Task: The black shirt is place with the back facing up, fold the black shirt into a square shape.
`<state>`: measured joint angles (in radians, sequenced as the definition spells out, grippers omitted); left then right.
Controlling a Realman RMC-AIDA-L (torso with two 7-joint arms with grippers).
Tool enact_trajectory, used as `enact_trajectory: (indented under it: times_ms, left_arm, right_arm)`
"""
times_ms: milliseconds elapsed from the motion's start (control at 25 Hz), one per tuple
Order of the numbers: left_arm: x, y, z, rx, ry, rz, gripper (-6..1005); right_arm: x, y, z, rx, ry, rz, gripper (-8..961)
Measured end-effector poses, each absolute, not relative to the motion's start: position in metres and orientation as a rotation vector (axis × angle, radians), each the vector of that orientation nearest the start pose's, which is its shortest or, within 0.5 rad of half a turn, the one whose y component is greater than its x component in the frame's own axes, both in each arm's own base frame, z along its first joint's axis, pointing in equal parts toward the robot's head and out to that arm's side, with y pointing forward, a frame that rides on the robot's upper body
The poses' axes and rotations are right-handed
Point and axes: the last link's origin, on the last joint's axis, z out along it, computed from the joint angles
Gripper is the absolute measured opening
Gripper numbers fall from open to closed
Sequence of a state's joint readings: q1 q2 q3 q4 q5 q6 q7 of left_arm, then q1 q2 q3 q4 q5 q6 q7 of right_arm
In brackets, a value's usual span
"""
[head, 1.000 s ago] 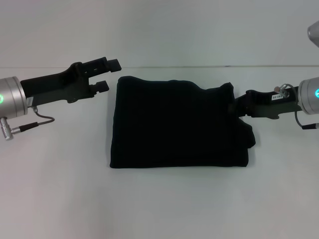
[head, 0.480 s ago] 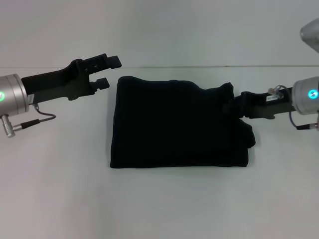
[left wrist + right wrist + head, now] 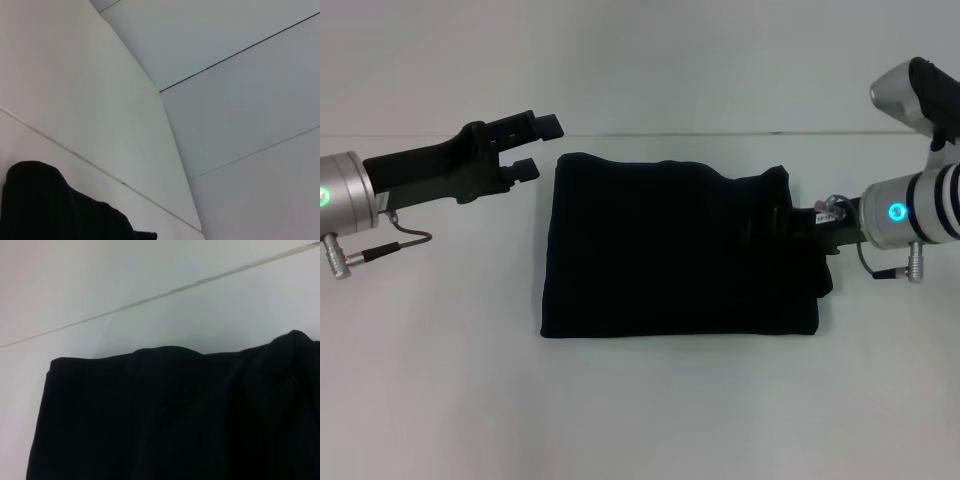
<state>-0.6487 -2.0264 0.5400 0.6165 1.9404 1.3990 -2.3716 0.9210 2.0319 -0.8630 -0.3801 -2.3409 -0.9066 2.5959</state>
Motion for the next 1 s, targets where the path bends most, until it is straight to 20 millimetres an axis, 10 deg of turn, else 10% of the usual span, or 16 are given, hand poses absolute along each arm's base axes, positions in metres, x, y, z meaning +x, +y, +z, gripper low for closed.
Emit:
enact_trajectory:
  times_ms: [1000]
  left_arm:
    - [-0.247,0.389,0.040,-2.071,-1.838,-1.089,889]
  right_arm:
    - [0.225,0.434,-0.059,-2.038,1.748,0.379,440]
